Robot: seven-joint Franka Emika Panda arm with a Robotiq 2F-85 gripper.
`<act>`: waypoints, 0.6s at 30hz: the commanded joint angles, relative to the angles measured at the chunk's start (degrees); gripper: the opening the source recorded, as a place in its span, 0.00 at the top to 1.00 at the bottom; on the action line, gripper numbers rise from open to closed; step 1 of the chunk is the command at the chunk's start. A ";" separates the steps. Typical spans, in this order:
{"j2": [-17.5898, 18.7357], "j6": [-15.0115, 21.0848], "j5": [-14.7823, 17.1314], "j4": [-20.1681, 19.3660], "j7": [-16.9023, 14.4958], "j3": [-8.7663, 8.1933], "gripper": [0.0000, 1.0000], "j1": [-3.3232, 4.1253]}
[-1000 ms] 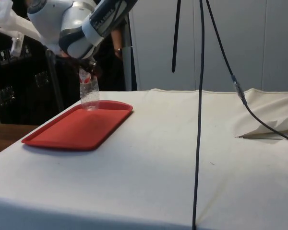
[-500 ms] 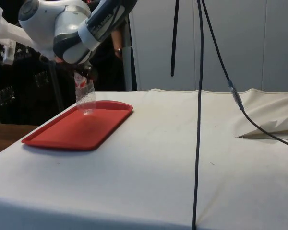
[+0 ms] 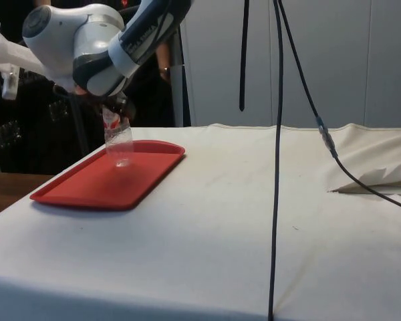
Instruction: Place the bottle upright on the tray.
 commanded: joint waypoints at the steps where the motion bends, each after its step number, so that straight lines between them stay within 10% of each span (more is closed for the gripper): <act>1: 0.11 0.00 0.00 0.11 0.29 0.00 0.86 0.06; 18: 0.06 -0.69 -0.40 0.06 0.00 0.17 0.86 0.00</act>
